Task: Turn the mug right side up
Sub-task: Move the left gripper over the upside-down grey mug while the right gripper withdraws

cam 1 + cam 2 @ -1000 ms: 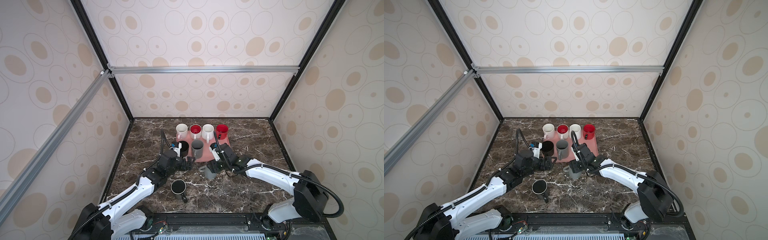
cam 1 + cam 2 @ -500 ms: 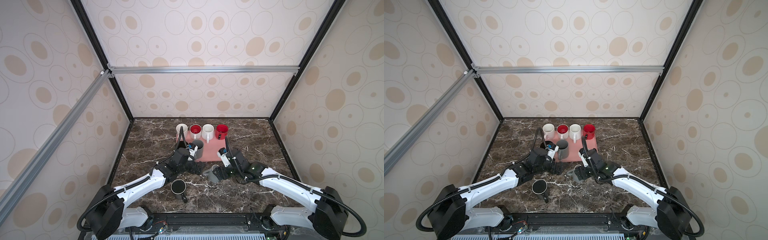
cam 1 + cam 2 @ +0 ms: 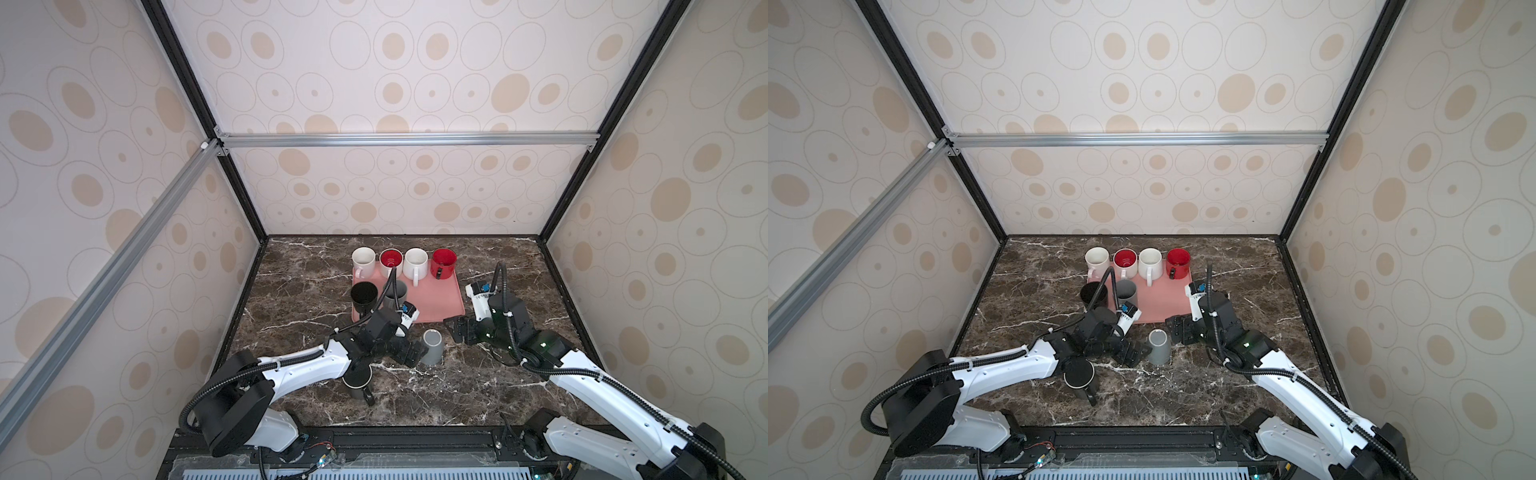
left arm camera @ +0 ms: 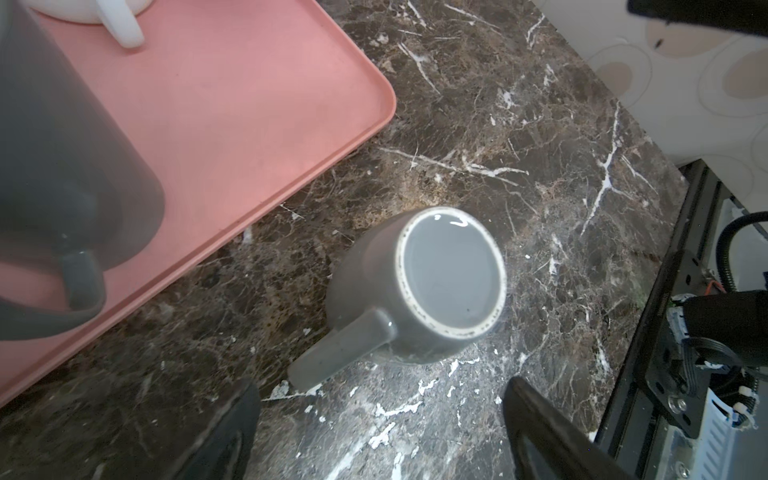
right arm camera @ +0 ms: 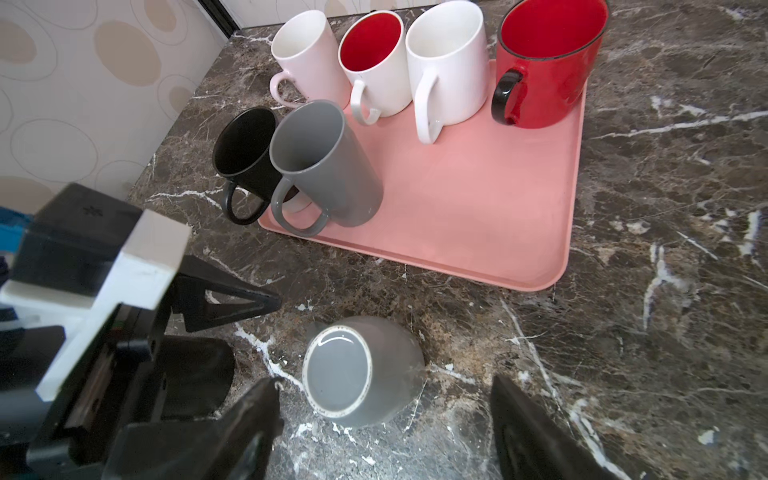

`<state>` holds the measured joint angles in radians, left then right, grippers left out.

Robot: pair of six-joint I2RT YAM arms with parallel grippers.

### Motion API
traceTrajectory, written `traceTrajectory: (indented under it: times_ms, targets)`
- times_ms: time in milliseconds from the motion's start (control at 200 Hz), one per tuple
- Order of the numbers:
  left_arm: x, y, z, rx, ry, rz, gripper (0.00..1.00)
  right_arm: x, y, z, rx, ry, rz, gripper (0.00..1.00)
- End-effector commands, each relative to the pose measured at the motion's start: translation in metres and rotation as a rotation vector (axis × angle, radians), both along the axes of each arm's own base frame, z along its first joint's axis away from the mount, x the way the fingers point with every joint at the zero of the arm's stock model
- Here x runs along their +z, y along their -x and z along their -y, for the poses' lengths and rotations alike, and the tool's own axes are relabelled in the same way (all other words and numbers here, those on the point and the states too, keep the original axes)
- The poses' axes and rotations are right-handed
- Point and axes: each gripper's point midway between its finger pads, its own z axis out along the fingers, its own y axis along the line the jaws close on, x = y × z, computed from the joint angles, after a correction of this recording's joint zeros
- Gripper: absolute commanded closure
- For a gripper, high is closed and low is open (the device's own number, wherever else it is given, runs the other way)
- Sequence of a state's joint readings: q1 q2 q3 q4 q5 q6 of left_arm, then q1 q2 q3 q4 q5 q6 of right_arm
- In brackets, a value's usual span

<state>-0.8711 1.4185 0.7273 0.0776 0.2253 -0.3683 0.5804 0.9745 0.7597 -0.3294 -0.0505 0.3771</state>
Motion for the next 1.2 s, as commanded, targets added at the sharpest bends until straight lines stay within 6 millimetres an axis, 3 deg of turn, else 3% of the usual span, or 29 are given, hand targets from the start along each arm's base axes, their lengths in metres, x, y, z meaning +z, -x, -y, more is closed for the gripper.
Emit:
traceTrajectory:
  times_ms: [0, 110, 310, 445, 570, 645, 900, 1045, 1195]
  targets:
    - [0.005, 0.000, 0.014, -0.038, 0.064, 0.043, 0.09, 0.001, 0.003, 0.005, -0.009, -0.004, -0.002, 0.18]
    - [0.004, 0.001, 0.018, -0.054, 0.092, 0.051, 0.10, 0.005, 0.004, 0.010, -0.015, 0.003, 0.007, 0.18]
    - [-0.002, 0.014, 0.024, -0.104, 0.120, -0.007, 0.22, 0.007, 0.006, 0.016, -0.024, 0.003, 0.014, 0.18]
    - [-0.006, 0.019, 0.023, -0.109, 0.119, -0.025, 0.22, 0.005, 0.006, 0.016, -0.020, -0.003, 0.010, 0.18]
    - [-0.002, 0.014, 0.015, -0.071, 0.108, 0.016, 0.18, 0.005, 0.005, 0.014, -0.014, -0.007, 0.006, 0.18]
    - [0.010, 0.006, 0.016, -0.052, 0.139, 0.072, 0.15, 0.004, 0.006, 0.014, -0.013, -0.010, 0.003, 0.18]
    - [0.013, -0.007, 0.024, -0.030, 0.160, 0.129, 0.14, 0.004, 0.011, 0.019, -0.017, -0.007, 0.002, 0.18]
    - [0.001, -0.005, 0.035, -0.073, 0.154, 0.082, 0.23, 0.004, 0.014, 0.024, -0.026, 0.001, 0.004, 0.18]
    - [0.001, 0.001, 0.036, -0.092, 0.165, 0.058, 0.32, 0.003, 0.016, 0.026, -0.025, 0.006, 0.005, 0.18]
